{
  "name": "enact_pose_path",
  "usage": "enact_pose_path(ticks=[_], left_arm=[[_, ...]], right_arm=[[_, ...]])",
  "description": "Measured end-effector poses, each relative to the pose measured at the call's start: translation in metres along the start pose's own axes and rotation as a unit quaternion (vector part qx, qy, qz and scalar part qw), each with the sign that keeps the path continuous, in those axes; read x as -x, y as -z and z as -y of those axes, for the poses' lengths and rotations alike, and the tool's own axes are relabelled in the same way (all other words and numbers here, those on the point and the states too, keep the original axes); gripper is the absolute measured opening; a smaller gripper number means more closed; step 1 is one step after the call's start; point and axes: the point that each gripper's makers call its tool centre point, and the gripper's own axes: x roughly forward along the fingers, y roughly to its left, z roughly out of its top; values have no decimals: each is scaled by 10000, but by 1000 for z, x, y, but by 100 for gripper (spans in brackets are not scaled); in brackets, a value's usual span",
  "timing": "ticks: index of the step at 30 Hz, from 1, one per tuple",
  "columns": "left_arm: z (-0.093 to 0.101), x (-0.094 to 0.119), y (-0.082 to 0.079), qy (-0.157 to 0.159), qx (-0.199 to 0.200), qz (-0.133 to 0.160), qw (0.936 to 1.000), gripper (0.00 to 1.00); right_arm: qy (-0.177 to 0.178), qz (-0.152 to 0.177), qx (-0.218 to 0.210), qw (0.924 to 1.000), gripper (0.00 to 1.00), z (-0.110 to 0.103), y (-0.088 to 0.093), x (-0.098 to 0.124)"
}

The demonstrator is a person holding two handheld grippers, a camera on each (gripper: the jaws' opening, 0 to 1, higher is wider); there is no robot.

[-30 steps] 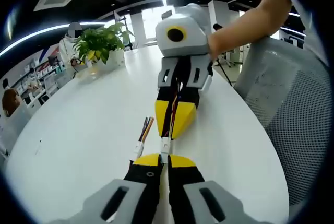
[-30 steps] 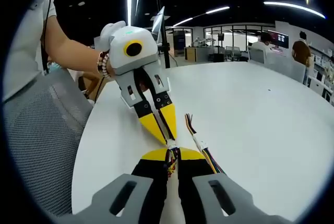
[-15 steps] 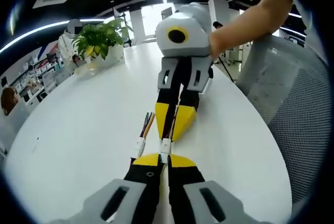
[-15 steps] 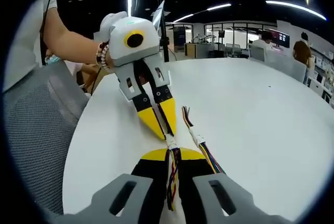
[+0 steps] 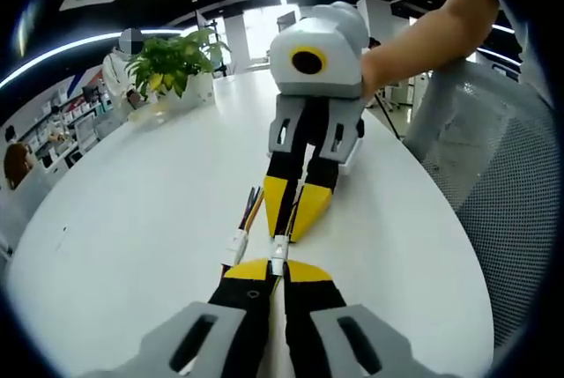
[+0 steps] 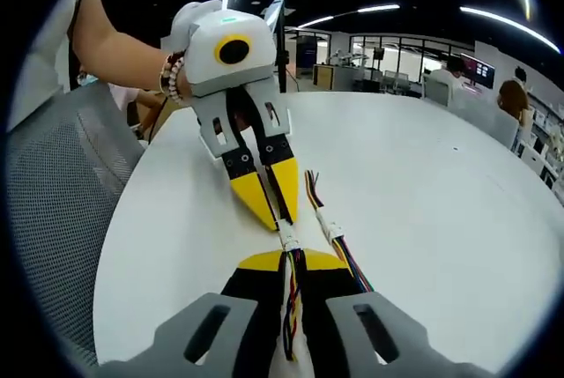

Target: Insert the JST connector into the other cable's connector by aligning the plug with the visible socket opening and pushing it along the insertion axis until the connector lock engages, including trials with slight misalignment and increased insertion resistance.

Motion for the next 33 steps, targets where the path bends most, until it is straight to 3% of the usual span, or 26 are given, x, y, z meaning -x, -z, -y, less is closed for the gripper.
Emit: enact_pose_path(ticks=[19,23,24,33], left_arm=[[-1,-1,0,-13,114,63,9999,0],[-1,-2,5,-30,107,-62,9999,1],[-3,-1,-2,-38,111,127,9999,1],[-1,0,1,-25,164,47,9999,1]], right_arm=[[68,36,-81,9999,4,2,1,1],[74,27,-84,9999,5,2,1,0],[85,24,-88,9999,5,3,1,0],[111,29,-113,9999,5,2,1,0]])
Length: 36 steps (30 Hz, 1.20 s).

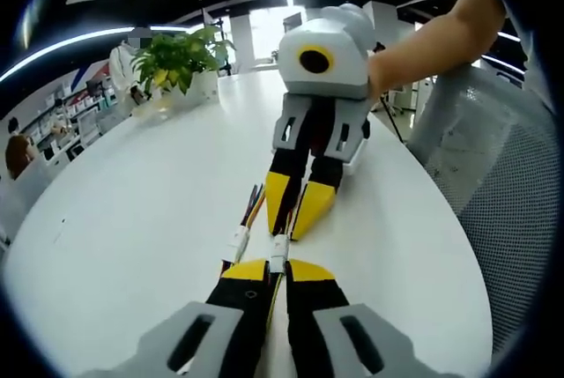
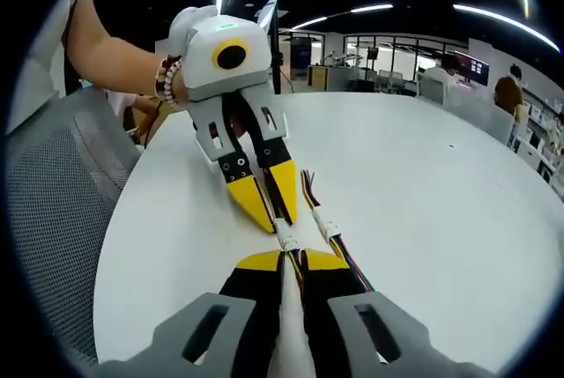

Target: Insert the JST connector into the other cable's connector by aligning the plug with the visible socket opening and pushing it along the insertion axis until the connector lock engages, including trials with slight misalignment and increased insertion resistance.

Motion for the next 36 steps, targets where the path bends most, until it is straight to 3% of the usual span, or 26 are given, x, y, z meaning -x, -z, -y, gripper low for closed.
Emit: enact_pose_path(ticks=[18,25,36], left_arm=[[5,1,-6,27,114,90,9999,8],[0,10,-12,-76,294,230,9993,11],[-4,25,-20,-246,535,389,9975,25]], right_arm=[[38,-64,-106,9999,10,-2,0,2],[104,56,-123,9999,11,-3,-10,6],[291,109,-249,9992,27,-1,-17,18]])
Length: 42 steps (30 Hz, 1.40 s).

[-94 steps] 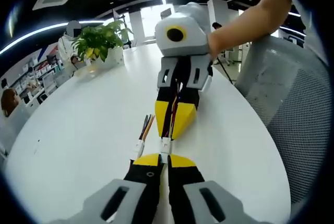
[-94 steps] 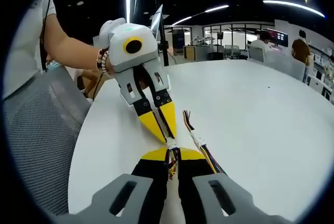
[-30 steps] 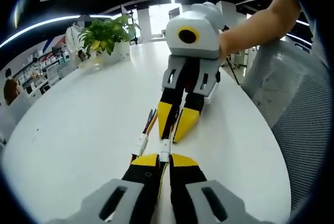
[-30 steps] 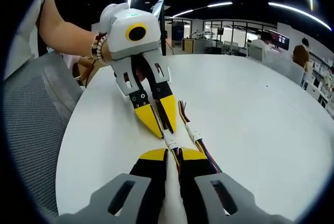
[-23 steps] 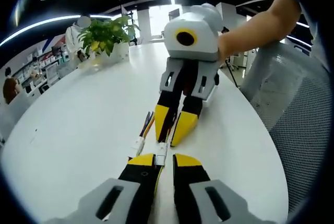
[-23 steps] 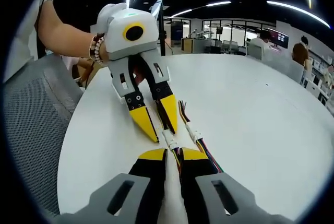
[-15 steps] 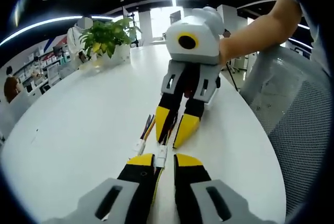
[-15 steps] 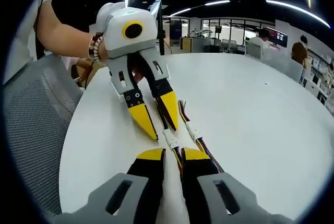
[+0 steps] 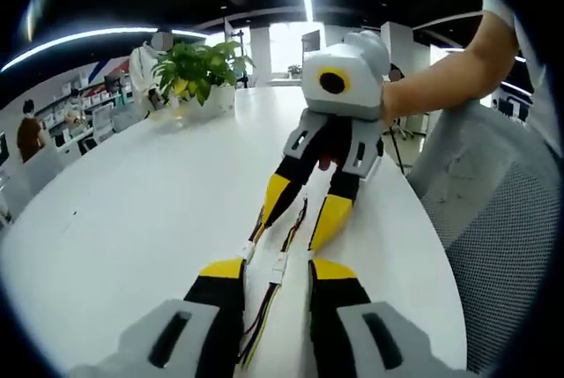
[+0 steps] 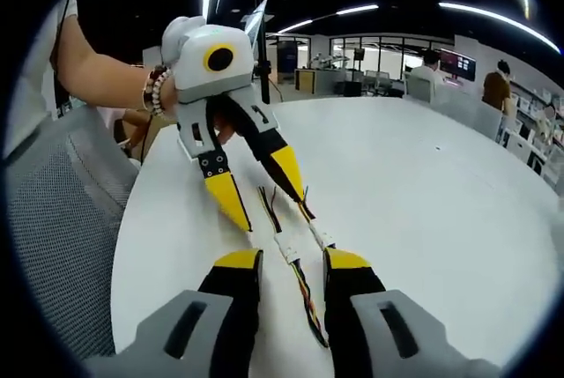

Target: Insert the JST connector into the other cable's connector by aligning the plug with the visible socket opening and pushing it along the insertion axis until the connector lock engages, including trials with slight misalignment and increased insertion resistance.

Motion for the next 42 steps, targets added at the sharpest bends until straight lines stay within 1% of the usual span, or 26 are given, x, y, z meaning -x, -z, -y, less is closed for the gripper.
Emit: enact_pose_path(ticks=[3,5,8,12,16,17,18,19,20,22,23,24,25,27,29,30,31,33,36,37,39,40,42], left_arm=[[-3,5,-6,-113,124,119,9998,30],[-6,8,-7,-200,224,175,9994,34],[-10,13,-7,-325,380,240,9985,41],[-18,25,-10,-559,553,372,9962,51],[-23,39,-14,-731,685,507,9937,52],[-26,45,-17,-825,859,585,9912,54],[-28,51,-21,-899,935,703,9891,59],[-31,56,-24,-987,999,785,9870,65],[-35,61,-26,-1090,1081,844,9845,68],[-40,73,-32,-1261,1302,1020,9781,75],[-43,81,-34,-1343,1408,1115,9745,77],[-45,86,-36,-1409,1444,1169,9724,80],[-45,93,-36,-1495,1466,1175,9708,84],[-44,101,-37,-1606,1452,1177,9692,89],[-45,112,-36,-1901,1353,1146,9656,97],[-43,116,-37,-1931,1329,1146,9654,99],[-38,121,-39,-1915,1294,1180,9657,99],[-34,128,-42,-1966,1269,1236,9643,99],[-26,137,-43,-2011,1285,1178,9639,99],[-24,143,-44,-2071,1233,1193,9632,99],[-20,154,-49,-2221,1120,1318,9596,99],[-16,161,-51,-2265,1052,1390,9583,99],[-13,170,-49,-2397,1015,1326,9564,99]], right_arm=[[75,41,-15,10000,28,3,-3,5],[132,85,-43,9999,29,5,-5,8],[196,120,-79,9997,34,8,-8,12],[309,178,-113,9993,40,11,-12,18],[414,236,-120,9988,45,14,-18,22],[448,247,-137,9986,47,15,-20,23],[469,252,-145,9985,50,16,-23,24],[515,274,-181,9981,52,17,-24,26],[541,305,-203,9979,56,17,-26,27],[532,287,-202,9980,59,14,-27,31],[613,233,-106,9978,59,15,-27,35],[632,230,-86,9977,60,14,-28,37],[645,265,-127,9975,60,13,-30,41],[716,298,-199,9968,63,13,-33,47],[879,286,-160,9956,68,14,-34,53],[923,285,-158,9952,70,14,-35,55],[958,295,-164,9948,70,14,-36,58],[1040,362,-194,9937,70,14,-39,63],[1181,423,-223,9918,73,14,-43,72],[1254,441,-233,9909,74,14,-45,77],[1270,471,-324,9903,74,11,-47,84],[1305,564,-424,9889,75,9,-50,89],[1401,675,-452,9868,78,8,-53,97]])
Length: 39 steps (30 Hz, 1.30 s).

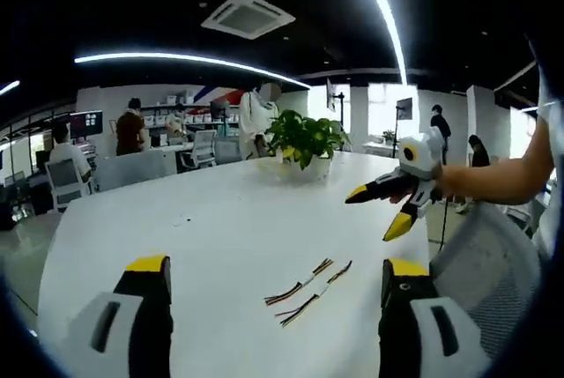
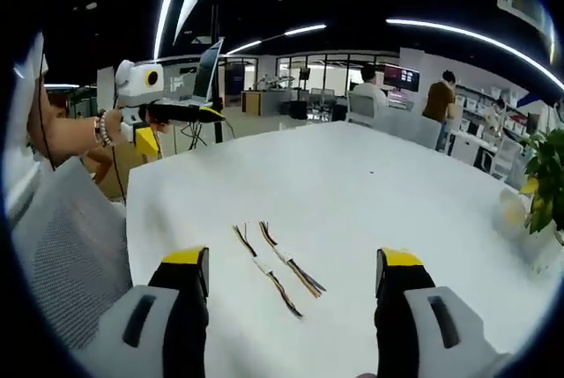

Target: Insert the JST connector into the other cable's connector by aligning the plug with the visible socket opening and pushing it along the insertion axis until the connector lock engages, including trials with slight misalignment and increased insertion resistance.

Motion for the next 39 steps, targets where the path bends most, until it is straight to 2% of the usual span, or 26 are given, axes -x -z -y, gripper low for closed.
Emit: enact_pose_path(ticks=[1,3,8,10,12,14,19,22,25,30,37,39], left_arm=[[-2,7,0,-114,-16,-6,9999,99],[0,17,-1,-127,-19,27,9999,99],[-5,47,-1,-592,102,170,9980,99],[-4,58,-1,-710,141,277,9970,99],[-6,67,-4,-859,185,528,9947,99],[-3,73,-3,-886,219,604,9940,99],[18,86,4,-829,347,724,9933,99],[30,90,10,-781,404,718,9935,99],[38,92,19,-849,414,493,9943,99],[51,91,29,-743,457,347,9956,99],[55,92,42,-779,-1,65,9969,99],[57,93,46,-739,3,28,9973,99]], right_arm=[[48,51,-8,10000,79,-1,-3,6],[86,82,-28,9999,79,-4,-4,16],[279,98,-19,9996,84,-11,1,35],[418,129,-53,9990,86,-14,4,44],[510,153,-95,9985,86,-18,7,52],[626,168,-128,9978,86,-22,10,59],[808,204,-196,9963,86,-29,17,71],[893,222,-275,9954,88,-24,16,77],[1028,275,-314,9938,88,-24,16,83],[1125,235,-440,9924,88,-30,25,89],[1131,59,-519,9922,89,-41,42,90],[1120,62,-600,9919,89,-44,45,89]])
